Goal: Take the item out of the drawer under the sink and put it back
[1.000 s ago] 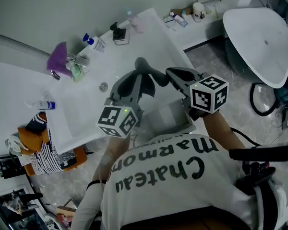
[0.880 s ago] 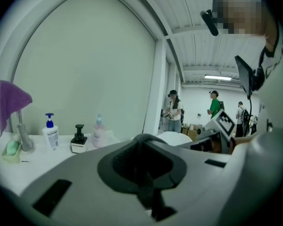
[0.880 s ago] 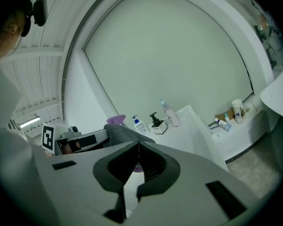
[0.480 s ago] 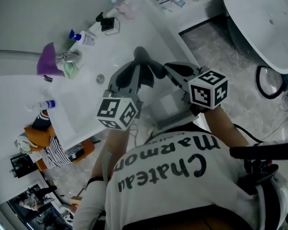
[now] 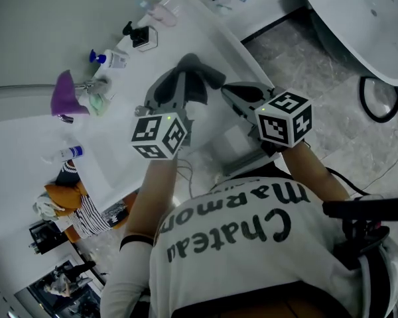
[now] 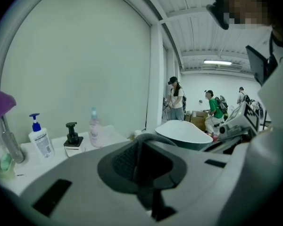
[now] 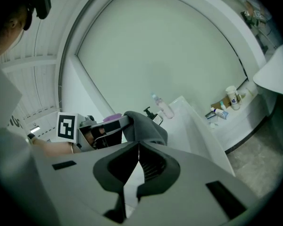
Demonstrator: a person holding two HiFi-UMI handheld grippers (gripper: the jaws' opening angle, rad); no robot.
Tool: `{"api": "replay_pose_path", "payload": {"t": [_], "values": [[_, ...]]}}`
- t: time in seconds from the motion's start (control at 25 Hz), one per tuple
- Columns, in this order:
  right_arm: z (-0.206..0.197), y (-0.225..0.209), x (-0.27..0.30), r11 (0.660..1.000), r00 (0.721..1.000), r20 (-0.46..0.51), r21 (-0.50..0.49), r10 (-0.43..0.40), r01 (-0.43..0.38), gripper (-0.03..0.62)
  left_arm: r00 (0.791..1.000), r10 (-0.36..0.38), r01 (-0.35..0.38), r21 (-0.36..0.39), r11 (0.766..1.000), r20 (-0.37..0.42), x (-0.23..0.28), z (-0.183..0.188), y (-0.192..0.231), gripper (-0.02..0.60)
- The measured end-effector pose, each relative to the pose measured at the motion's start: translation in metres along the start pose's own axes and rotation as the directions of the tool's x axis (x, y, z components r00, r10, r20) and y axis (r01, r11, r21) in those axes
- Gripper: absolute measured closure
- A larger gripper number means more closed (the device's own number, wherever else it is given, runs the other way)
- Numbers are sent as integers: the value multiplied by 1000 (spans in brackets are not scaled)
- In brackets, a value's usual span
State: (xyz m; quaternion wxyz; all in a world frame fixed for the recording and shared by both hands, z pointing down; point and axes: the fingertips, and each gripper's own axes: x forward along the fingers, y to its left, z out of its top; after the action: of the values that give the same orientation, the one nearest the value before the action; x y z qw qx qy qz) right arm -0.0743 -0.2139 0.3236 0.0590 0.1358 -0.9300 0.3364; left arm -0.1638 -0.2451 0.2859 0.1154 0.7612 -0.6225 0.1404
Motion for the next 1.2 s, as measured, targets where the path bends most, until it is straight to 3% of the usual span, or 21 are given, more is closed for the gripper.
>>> {"api": "replay_pose_path", "payload": {"t": [0.52,1.2], "values": [[-5,-36,-28,995,996,20,64,-83,81,583,998,63,-63,31,998,-19,48,5,33,551],[-3,-32,-51,993,993,12,44,-113,113,582,991,79,-71,75,995,-110,93,-29,35,551]]}}
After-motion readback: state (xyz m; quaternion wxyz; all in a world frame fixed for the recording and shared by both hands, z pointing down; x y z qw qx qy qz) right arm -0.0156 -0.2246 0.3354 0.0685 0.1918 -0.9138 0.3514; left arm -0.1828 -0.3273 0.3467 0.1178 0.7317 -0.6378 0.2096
